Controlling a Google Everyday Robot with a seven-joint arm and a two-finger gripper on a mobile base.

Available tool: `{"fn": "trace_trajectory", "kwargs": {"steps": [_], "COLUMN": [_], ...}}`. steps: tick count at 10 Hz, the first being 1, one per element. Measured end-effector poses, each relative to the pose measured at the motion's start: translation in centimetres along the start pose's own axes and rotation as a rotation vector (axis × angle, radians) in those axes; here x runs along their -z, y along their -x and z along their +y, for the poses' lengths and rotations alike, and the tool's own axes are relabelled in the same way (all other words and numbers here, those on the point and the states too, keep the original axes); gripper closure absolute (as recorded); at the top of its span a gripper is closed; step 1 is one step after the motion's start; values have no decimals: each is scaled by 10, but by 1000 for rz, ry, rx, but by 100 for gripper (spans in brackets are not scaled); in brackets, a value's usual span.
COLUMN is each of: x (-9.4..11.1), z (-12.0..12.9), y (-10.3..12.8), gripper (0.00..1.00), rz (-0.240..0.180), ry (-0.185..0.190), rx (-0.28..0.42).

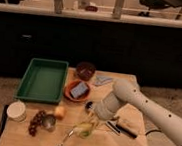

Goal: Place banana in plastic cup

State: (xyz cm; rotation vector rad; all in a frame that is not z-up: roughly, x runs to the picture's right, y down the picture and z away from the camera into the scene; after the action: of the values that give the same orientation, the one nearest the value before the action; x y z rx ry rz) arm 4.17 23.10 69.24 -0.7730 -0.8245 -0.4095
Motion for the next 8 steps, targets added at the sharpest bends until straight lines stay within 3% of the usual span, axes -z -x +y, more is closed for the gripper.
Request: {"fn": "trace_trajectory", "kwargs": {"steps": [8], "x": [-6], "z": [-9], "y": [2], "gripper": [100], "rz": [-24], "ry": [21], "rx": [18]}}
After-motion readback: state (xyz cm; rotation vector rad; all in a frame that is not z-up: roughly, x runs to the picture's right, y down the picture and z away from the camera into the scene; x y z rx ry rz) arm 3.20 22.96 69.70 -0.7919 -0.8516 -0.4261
